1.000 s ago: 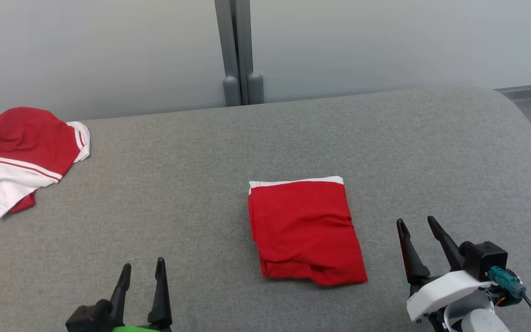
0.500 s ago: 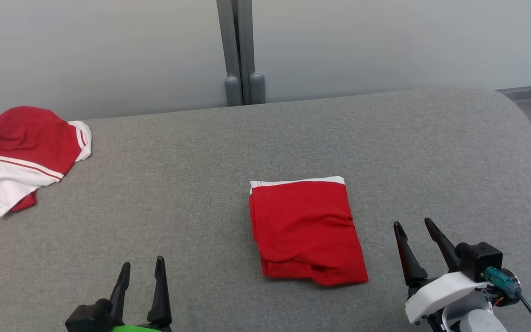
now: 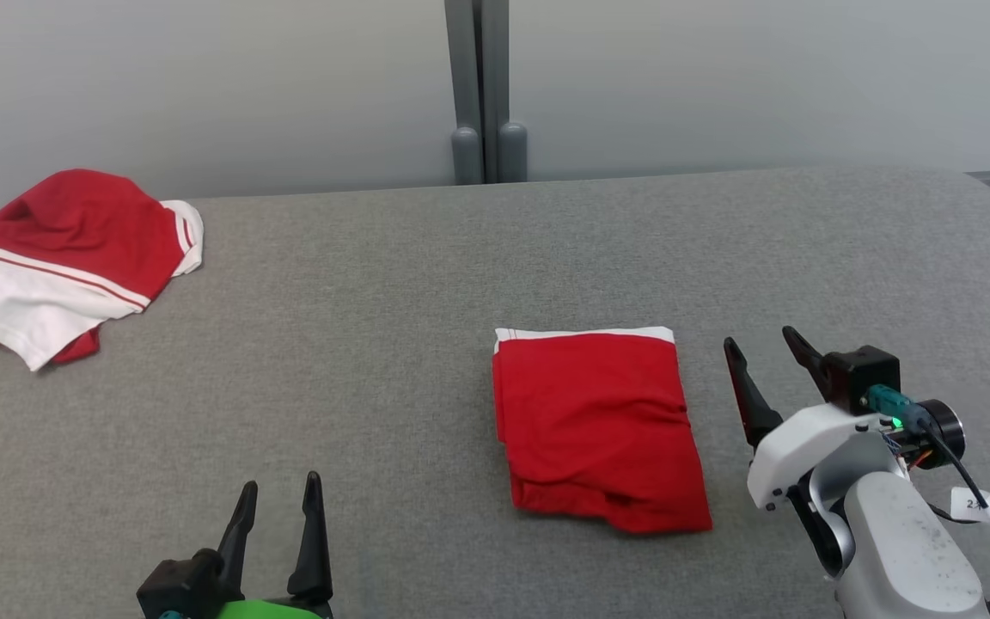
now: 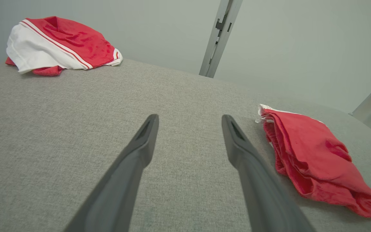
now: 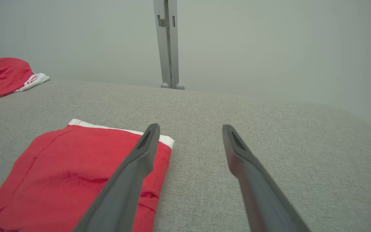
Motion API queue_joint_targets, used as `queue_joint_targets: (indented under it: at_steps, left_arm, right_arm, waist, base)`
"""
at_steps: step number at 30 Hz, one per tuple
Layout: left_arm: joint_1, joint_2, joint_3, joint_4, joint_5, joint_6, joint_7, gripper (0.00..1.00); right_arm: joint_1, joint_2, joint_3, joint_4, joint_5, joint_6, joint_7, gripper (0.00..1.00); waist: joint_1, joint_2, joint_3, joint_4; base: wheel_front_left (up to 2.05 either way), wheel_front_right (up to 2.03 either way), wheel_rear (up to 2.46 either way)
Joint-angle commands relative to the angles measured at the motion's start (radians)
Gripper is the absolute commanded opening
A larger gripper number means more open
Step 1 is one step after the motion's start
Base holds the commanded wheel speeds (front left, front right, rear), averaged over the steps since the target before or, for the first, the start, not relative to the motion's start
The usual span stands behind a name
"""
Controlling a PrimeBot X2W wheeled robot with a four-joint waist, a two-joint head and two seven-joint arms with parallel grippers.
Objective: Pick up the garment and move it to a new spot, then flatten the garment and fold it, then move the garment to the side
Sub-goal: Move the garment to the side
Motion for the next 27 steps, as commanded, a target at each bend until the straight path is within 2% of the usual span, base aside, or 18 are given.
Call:
queue_joint_targets:
  at_steps: [1,13,21,22,23,24,25,26,27]
  left_arm:
    - [-0.017,0.002,-0.001,0.000,-0.002,-0.002,0.000,1.00]
    - [-0.040,0.002,-0.009,-0.002,-0.014,0.001,0.000,1.00]
    - [-0.054,0.002,-0.013,-0.006,-0.027,0.007,0.000,1.00]
    - [-0.056,0.002,-0.014,-0.006,-0.027,0.007,0.000,1.00]
    - [-0.057,0.002,-0.016,-0.007,-0.027,0.008,0.000,1.00]
    - [-0.060,0.002,-0.019,-0.008,-0.029,0.008,0.000,1.00]
    - [-0.064,0.002,-0.022,-0.009,-0.030,0.008,0.000,1.00]
    - [-0.069,0.002,-0.024,-0.011,-0.030,0.007,0.000,1.00]
    - [-0.073,0.002,-0.027,-0.012,-0.029,0.005,0.000,1.00]
  right_arm:
    - [-0.021,-0.003,-0.005,0.023,-0.002,-0.001,0.027,1.00]
    - [-0.133,-0.023,0.010,0.226,0.019,-0.001,0.238,1.00]
    - [-0.148,-0.025,0.070,0.292,0.065,-0.001,0.356,1.00]
    - [-0.151,-0.027,0.079,0.290,0.072,-0.001,0.359,0.52]
    - [-0.155,-0.029,0.087,0.289,0.077,-0.001,0.361,0.46]
    - [-0.161,-0.029,0.098,0.285,0.085,-0.001,0.360,0.27]
    - [-0.165,-0.030,0.106,0.282,0.090,-0.001,0.357,0.20]
    - [-0.170,-0.032,0.115,0.277,0.095,-0.001,0.354,0.00]
    - [-0.176,-0.034,0.121,0.274,0.098,-0.001,0.351,0.00]
  waist:
    - [0.0000,0.0000,0.011,0.030]
    - [0.0000,0.0000,0.079,0.132]
    - [0.0000,0.0000,0.112,0.146]
    - [0.0000,0.0000,0.117,0.144]
    - [0.0000,0.0000,0.121,0.141]
    - [0.0000,0.0000,0.125,0.137]
    - [0.0000,0.0000,0.129,0.133]
    - [0.0000,0.0000,0.134,0.126]
    - [0.0000,0.0000,0.137,0.121]
  base:
    - [0.00,0.00,0.00]
    - [0.00,0.00,0.00]
    - [0.00,0.00,0.00]
    - [0.00,0.00,0.00]
    - [0.00,0.00,0.00]
    - [0.00,0.00,0.00]
    - [0.00,0.00,0.00]
    - [0.00,0.00,0.00]
    - [0.00,0.00,0.00]
